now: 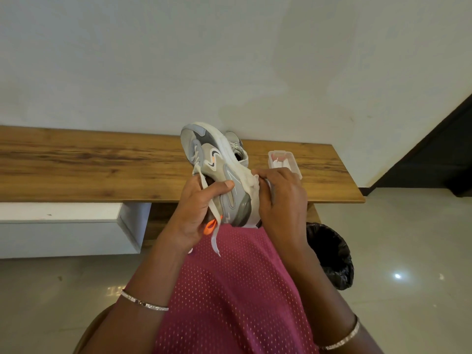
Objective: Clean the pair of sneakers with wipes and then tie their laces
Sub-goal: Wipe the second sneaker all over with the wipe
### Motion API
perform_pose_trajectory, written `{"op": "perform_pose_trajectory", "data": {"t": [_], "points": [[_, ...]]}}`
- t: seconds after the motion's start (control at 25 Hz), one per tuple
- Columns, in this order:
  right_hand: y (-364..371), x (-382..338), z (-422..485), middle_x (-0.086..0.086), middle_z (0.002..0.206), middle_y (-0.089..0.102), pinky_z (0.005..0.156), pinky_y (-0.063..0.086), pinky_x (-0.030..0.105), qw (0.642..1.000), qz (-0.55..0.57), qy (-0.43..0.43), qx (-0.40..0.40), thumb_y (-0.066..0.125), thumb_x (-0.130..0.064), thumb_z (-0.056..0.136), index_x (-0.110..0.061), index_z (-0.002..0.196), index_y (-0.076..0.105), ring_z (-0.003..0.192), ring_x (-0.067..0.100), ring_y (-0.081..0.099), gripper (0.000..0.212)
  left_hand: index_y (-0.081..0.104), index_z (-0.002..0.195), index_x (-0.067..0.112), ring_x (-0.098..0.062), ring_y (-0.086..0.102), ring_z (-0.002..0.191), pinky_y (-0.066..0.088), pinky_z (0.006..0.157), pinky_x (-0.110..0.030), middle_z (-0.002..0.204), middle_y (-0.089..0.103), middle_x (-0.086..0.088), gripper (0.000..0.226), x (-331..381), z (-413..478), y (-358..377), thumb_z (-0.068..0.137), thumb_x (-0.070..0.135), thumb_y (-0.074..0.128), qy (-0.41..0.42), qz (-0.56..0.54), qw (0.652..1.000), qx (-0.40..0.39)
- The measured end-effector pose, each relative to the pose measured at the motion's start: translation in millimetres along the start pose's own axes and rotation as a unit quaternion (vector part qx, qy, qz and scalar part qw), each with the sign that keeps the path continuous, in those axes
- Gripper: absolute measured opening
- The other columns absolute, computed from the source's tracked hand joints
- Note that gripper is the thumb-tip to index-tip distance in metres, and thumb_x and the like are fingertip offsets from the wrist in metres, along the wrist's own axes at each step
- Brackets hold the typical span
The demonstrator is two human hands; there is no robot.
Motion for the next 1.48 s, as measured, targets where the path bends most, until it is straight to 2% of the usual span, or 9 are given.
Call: {"op": "perform_pose_trajectory", "data": {"t": [0.16,0.32,0.44,0.52,0.72,0.92,1.08,1.32,1.48], "points": [[-7,-10,-31,0.007,0.103,0.069,0.081,0.044,0.023,0.997,-0.056,-0.017,0.058,0.072,-0.005,0.087,-0.006,0.106,0.072,0.098,0.021,0.056,0.019,0.058,0.129,0.009,-0.027,0.071,0.106,0.060,0.083,-0.038,0.111,0.073,-0.014,0.047,-4,-2,5,0.082,0.007,0.066,-0.038,-0.048,0.998,-0.008],[-18,-11,-39,0.003,0.102,0.067,0.084,0.034,0.003,0.998,-0.012,0.002,0.057,0.070,-0.006,0.090,-0.008,0.107,0.072,0.100,0.013,0.056,0.017,0.060,0.128,0.008,-0.037,0.066,0.114,0.055,0.095,-0.047,0.119,0.071,-0.018,0.051,-10,1,3,0.078,0.010,0.072,-0.057,-0.045,0.997,-0.018],[-22,-18,-27,0.001,0.099,0.066,0.078,0.034,0.005,0.999,-0.002,0.000,0.045,0.069,-0.007,0.090,-0.009,0.105,0.073,0.097,0.010,0.056,0.016,0.057,0.126,-0.001,-0.029,0.073,0.082,0.061,0.068,-0.035,0.105,0.069,-0.025,0.055,-8,1,2,0.073,0.007,0.072,-0.057,-0.055,0.995,-0.057],[-20,-24,-15,0.002,0.099,0.065,0.073,0.035,0.011,1.000,-0.014,-0.003,0.017,0.067,-0.009,0.091,-0.010,0.104,0.073,0.096,0.012,0.056,0.015,0.056,0.119,0.000,-0.015,0.069,0.059,0.054,0.050,-0.025,0.084,0.069,-0.014,0.049,-4,-3,5,0.071,0.000,0.066,-0.056,-0.068,0.993,-0.083],[-12,-33,-1,0.007,0.101,0.065,0.077,0.044,0.028,0.996,-0.075,-0.034,-0.039,0.064,-0.010,0.093,-0.009,0.102,0.074,0.098,0.019,0.055,0.013,0.055,0.121,-0.001,-0.020,0.073,0.076,0.057,0.060,-0.028,0.091,0.073,-0.011,0.053,0,-7,4,0.069,-0.011,0.054,-0.026,-0.071,0.988,-0.134],[-15,-34,-28,0.001,0.096,0.064,0.069,0.043,0.022,0.999,-0.009,-0.049,-0.014,0.070,-0.013,0.090,-0.012,0.100,0.070,0.088,0.012,0.056,0.010,0.057,0.118,0.002,-0.026,0.068,0.086,0.056,0.062,-0.030,0.106,0.064,-0.021,0.056,1,-2,-4,0.064,-0.013,0.055,-0.044,-0.117,0.984,-0.128],[-11,-35,-44,-0.006,0.097,0.061,0.066,0.052,0.030,0.997,0.066,-0.020,-0.029,0.066,-0.012,0.093,-0.016,0.104,0.065,0.087,0.010,0.056,0.012,0.052,0.084,0.010,-0.017,0.049,0.058,0.047,0.052,-0.026,0.069,0.046,-0.012,0.034,-2,1,-7,0.055,0.000,0.066,-0.067,-0.145,0.985,-0.070],[-12,-49,-8,0.000,0.109,0.064,0.080,0.049,0.029,0.995,0.076,-0.052,-0.023,0.060,-0.011,0.095,-0.013,0.114,0.070,0.103,0.017,0.058,0.021,0.064,0.105,0.006,-0.018,0.064,0.071,0.055,0.057,-0.027,0.088,0.065,-0.010,0.023,2,-5,11,0.083,0.008,0.058,-0.053,-0.167,0.980,-0.096],[-7,-58,3,-0.003,0.105,0.066,0.080,0.045,0.024,0.992,0.040,-0.088,-0.083,0.063,-0.012,0.094,-0.016,0.108,0.073,0.101,0.014,0.057,0.017,0.065,0.101,0.010,-0.017,0.059,0.078,0.050,0.061,-0.027,0.091,0.061,-0.008,0.030,1,-6,10,0.071,0.013,0.065,-0.050,-0.171,0.979,-0.104]]}}
Point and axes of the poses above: each hand's wrist, its own z-axis towards the middle knuckle, its own y-axis out of the palm, x = y × z, the point moved 4 cm from there along z, towards the middle knuckle
